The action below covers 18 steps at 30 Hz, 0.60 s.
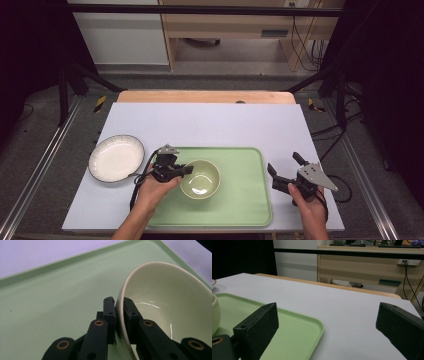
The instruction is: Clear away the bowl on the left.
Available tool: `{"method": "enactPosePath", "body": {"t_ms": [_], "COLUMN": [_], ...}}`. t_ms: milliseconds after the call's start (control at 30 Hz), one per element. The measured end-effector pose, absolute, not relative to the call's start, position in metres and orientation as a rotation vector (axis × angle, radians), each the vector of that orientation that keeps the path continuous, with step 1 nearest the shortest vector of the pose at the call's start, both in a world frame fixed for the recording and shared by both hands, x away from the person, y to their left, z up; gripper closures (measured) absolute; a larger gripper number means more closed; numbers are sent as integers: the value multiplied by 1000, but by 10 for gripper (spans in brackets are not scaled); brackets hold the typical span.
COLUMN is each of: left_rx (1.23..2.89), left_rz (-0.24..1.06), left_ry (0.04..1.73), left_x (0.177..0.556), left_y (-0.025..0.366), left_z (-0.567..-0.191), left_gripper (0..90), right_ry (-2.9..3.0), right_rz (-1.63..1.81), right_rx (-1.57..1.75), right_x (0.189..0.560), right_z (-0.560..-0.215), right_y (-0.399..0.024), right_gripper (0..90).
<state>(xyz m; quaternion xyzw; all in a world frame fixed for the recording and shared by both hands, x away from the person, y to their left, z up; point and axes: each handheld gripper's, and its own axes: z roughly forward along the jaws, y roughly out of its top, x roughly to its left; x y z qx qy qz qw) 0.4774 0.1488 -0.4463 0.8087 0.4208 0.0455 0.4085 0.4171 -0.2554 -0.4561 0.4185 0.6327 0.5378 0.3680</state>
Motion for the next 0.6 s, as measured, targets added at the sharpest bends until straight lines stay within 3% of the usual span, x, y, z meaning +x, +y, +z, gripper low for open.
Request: {"method": "enactPosePath", "body": {"t_ms": [600], "left_rx": [2031], "left_rz": [98], "left_ry": [1075], "left_x": [479], "left_y": [149], "left_z": [-450], "left_gripper": [827], "right_ry": [1626], "right_rz": [1382], "right_rx": [1074], "right_x": [417], "right_z": [-456], "right_y": [-255], "right_gripper": [47]}}
